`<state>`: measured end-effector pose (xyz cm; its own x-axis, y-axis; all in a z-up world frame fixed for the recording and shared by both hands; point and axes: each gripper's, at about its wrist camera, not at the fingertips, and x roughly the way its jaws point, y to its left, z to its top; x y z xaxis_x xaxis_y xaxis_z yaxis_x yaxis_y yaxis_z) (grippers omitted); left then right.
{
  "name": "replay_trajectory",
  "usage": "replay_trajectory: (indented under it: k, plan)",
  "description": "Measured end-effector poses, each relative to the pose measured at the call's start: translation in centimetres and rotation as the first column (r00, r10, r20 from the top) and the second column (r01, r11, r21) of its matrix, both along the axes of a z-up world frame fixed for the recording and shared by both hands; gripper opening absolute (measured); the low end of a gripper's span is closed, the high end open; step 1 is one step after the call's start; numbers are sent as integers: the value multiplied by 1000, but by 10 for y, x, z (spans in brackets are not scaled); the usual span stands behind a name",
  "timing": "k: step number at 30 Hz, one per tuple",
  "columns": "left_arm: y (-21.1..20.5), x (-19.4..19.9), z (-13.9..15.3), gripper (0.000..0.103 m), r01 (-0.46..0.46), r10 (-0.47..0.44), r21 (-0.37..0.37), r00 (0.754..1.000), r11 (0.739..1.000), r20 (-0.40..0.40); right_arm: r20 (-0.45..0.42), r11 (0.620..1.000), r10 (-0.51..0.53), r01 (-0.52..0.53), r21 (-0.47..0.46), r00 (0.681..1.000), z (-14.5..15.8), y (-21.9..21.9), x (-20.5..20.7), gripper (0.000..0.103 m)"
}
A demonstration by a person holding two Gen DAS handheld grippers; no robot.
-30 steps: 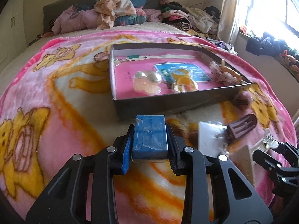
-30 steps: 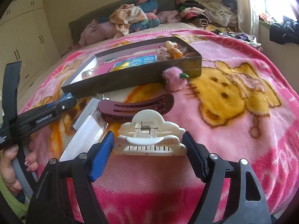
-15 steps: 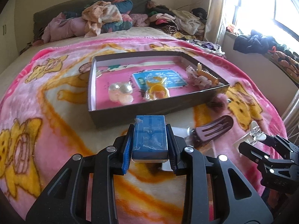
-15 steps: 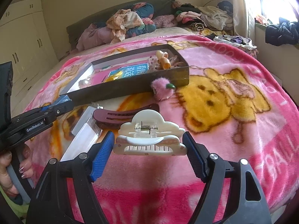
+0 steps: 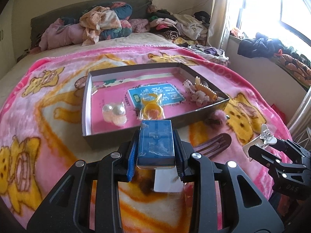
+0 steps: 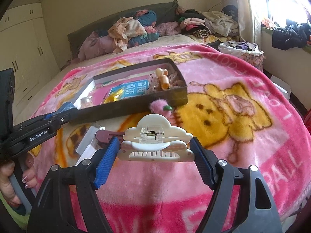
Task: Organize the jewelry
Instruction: 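Drop the blue block into the box from left tool while right tool drops the clip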
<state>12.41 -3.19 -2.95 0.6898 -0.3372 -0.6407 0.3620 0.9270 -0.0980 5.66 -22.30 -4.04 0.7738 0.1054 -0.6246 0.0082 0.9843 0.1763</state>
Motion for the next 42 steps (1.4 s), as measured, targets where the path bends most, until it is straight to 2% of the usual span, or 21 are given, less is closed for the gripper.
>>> replay_trajectory:
  k: [27, 42]
  plan:
    - [-5, 54, 26, 24, -13, 14, -40, 1000, 999, 19, 14, 999, 17, -17, -33, 1000, 28, 0, 54, 72]
    - [1, 90, 15, 25, -58, 57, -31, 998, 998, -10, 6, 997, 66, -65, -48, 998, 26, 14, 94, 72]
